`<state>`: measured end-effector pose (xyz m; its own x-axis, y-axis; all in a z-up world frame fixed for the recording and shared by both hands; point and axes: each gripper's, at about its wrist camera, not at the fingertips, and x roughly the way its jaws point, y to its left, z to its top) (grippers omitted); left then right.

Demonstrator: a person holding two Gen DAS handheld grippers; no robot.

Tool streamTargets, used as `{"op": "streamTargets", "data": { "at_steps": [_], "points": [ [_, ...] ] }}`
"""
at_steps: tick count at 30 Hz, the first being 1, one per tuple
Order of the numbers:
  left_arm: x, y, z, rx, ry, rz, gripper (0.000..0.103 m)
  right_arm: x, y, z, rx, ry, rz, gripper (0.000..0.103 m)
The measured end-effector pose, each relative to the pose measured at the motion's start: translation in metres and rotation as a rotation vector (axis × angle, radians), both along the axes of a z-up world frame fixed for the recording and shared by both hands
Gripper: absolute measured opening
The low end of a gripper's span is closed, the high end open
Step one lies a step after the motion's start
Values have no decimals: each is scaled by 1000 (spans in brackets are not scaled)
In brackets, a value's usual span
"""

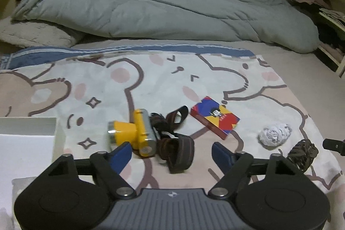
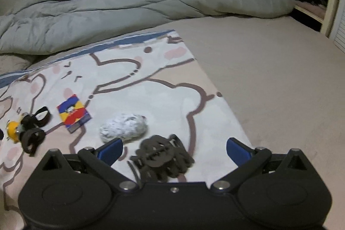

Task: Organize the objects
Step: 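Reach the left tool to the headlamp strap while the right tool reaches the black claw clip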

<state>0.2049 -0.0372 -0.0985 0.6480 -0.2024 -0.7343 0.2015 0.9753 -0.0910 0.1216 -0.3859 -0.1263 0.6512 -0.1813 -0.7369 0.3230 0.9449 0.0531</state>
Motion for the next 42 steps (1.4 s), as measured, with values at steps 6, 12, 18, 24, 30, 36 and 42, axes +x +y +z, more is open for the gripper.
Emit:
{"op": "streamTargets", "data": {
  "at_steps": [6,12,18,24,30,36,42],
  "points": [
    [9,-8,-19,-54,78,-12,58,1,-3,-9,29,39,7,102],
    [18,-12,-33,-107,123,14,43,5,1,-10,123,55,31,71],
    [23,-15,-40,-106,134,19,9,15,10,-13,163,65,39,65],
    [26,-8,-41,-132,135,30,0,21,8,-21,151,98,-36,65],
    [26,-3,-35,-176,123,26,0,21,-6,-32,274,110,-136,35],
    [23,0,-29,-197,127,15,0,15,-12,-32,355,83,-180,14],
    [18,-1,-24,-179,143,0,0,6,-10,-24,387,72,-143,6]
  ]
}}
